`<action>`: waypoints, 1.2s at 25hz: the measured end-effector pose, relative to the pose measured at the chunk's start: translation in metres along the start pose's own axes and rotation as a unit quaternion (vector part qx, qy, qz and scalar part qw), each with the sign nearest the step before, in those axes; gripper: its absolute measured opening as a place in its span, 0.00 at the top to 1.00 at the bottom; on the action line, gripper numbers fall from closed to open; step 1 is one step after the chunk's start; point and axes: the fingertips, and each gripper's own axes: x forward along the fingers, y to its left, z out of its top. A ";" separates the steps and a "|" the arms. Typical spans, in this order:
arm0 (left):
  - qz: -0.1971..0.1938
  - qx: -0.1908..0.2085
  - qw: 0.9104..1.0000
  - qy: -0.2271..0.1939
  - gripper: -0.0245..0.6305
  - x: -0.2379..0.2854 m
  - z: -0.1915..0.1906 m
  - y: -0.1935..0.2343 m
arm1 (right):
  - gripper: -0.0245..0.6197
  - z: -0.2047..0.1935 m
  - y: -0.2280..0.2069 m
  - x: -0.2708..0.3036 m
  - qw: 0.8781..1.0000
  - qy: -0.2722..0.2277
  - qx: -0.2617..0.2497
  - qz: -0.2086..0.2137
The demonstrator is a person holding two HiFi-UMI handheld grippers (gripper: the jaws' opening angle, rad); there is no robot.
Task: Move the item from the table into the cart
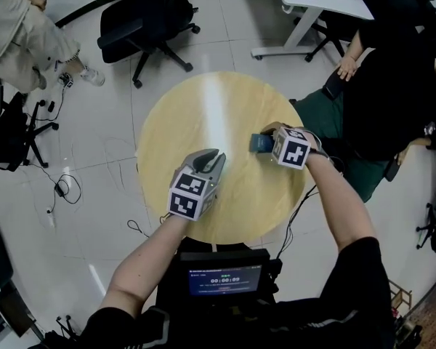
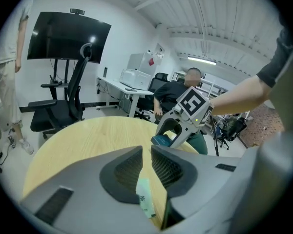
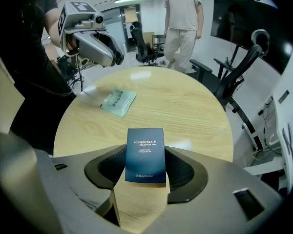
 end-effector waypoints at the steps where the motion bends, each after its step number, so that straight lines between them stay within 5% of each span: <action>1: 0.001 0.004 1.000 -0.008 0.86 -0.013 0.008 -0.004 | 0.58 0.008 0.004 -0.013 1.000 -0.010 0.015 -0.012; 8: 0.003 0.030 0.995 -0.097 0.86 -0.107 0.096 -0.064 | 0.58 0.063 0.028 -0.163 0.984 -0.105 0.087 -0.115; 16: 0.001 0.060 0.981 -0.186 0.93 -0.241 0.153 -0.159 | 0.58 0.115 0.126 -0.329 0.952 -0.203 0.114 -0.201; 23: 0.005 0.075 0.965 -0.251 0.96 -0.328 0.172 -0.222 | 0.58 0.136 0.208 -0.424 0.913 -0.292 0.129 -0.255; 30: -0.010 0.093 0.961 -0.262 0.96 -0.365 0.167 -0.273 | 0.58 0.130 0.269 -0.489 0.868 -0.363 0.152 -0.303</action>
